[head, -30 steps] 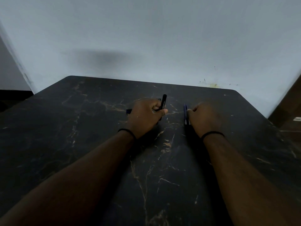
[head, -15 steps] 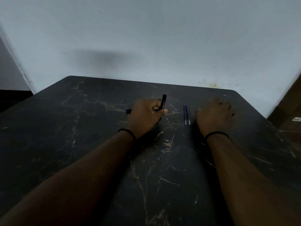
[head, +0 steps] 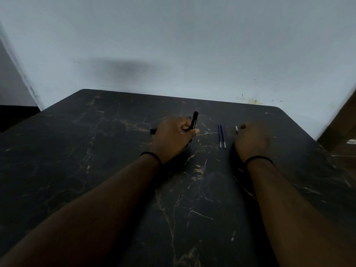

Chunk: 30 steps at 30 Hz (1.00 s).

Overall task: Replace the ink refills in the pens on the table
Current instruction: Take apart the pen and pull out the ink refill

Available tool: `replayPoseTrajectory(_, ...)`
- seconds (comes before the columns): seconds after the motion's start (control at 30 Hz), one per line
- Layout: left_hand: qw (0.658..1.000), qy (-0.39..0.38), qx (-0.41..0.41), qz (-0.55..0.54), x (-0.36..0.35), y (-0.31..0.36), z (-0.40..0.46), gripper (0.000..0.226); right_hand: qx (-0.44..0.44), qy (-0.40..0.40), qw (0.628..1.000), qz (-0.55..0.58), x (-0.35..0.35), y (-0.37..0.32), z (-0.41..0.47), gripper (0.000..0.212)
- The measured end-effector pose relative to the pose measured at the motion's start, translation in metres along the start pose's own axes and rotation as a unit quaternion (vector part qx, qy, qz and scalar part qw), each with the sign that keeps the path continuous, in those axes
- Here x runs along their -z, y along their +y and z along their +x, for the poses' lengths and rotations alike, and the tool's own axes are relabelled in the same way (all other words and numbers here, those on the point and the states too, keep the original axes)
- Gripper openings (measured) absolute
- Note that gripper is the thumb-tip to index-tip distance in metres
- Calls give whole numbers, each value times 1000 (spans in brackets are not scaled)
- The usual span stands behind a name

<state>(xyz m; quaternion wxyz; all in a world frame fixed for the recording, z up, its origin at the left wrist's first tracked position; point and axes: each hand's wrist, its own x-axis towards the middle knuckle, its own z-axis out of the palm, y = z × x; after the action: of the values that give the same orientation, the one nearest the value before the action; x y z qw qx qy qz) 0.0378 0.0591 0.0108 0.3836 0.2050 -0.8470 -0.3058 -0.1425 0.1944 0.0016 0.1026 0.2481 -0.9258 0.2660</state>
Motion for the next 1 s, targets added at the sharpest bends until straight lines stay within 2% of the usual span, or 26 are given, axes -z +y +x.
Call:
replayPoseTrajectory(0.13,1000,7,-9,2,-1,-1,0,16,-14,-5,996,83,-5,-5,0,17)
replayPoseTrajectory(0.4,1000,-1,0,-5,-1,-4,1,14,-22,-4,992,127,-4,-7,-1,10)
replayPoseTrajectory(0.53,1000,5,-6,1,-2,-3,1,15,-26,-6,993,111,0,-9,-2,9)
replayPoseTrajectory(0.77,1000,11,-12,10,-2,-2,0,18,20,17,997,67,7,-16,-8,34)
replayPoseTrajectory(0.87,1000,2,-4,6,-2,-2,1,19,29,-31,998,35,9,-23,-13,41)
replayPoseTrajectory(1.0,1000,1,-4,4,0,-1,0,17,34,-63,997,-6,9,-31,-20,39)
